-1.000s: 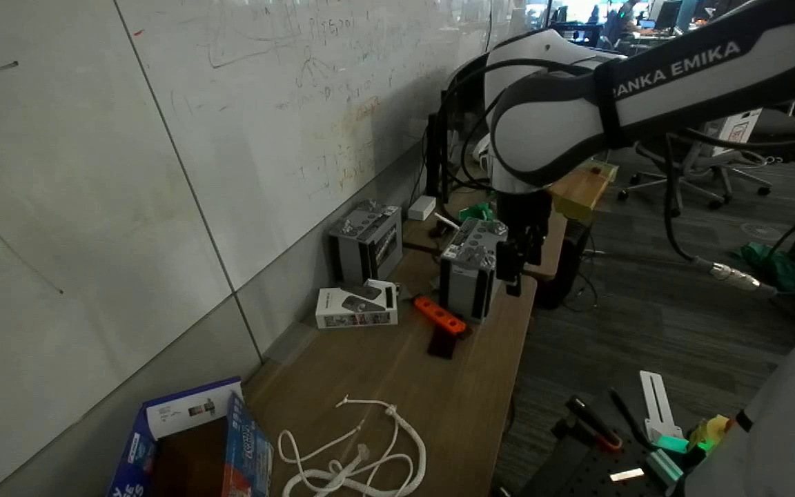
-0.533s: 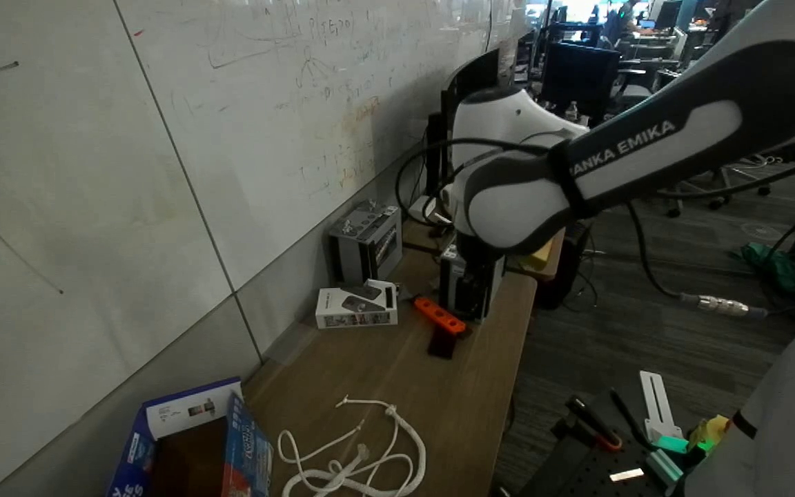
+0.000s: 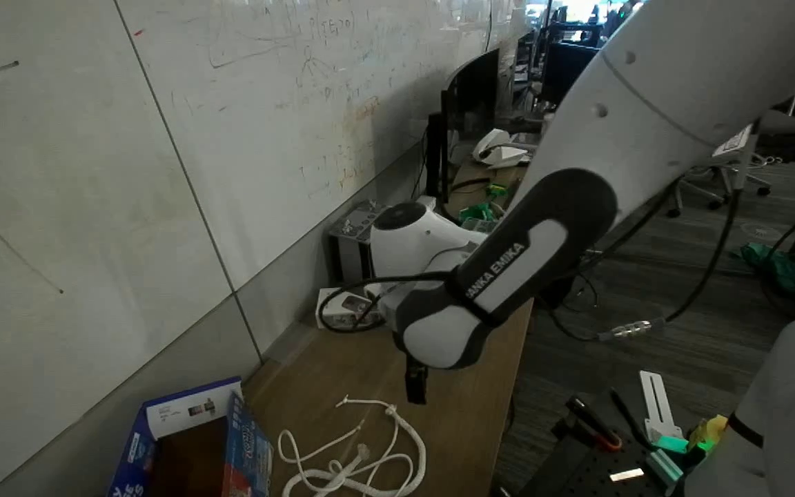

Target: Pick up the ropes from the table and put them in the box

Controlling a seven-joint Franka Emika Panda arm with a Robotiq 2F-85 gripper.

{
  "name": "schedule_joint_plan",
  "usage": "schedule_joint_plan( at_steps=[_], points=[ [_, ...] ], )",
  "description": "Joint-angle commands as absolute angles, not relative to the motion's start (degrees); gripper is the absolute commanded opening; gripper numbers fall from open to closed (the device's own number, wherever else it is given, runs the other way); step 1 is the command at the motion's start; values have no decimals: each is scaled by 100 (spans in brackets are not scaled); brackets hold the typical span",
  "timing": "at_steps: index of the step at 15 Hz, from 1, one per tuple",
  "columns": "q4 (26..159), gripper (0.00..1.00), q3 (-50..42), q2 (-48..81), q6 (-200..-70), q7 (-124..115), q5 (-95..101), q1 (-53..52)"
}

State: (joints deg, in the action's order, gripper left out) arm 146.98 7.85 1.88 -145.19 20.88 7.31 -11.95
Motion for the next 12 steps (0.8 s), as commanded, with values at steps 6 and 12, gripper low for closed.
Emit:
schedule_joint_plan(
  at_steps=[6, 12],
  points=[
    [13095, 100, 1050, 2375, -14756, 1841, 1820, -1423],
    [12450, 100, 954, 3327, -15216, 1449, 2176, -1700]
  ],
)
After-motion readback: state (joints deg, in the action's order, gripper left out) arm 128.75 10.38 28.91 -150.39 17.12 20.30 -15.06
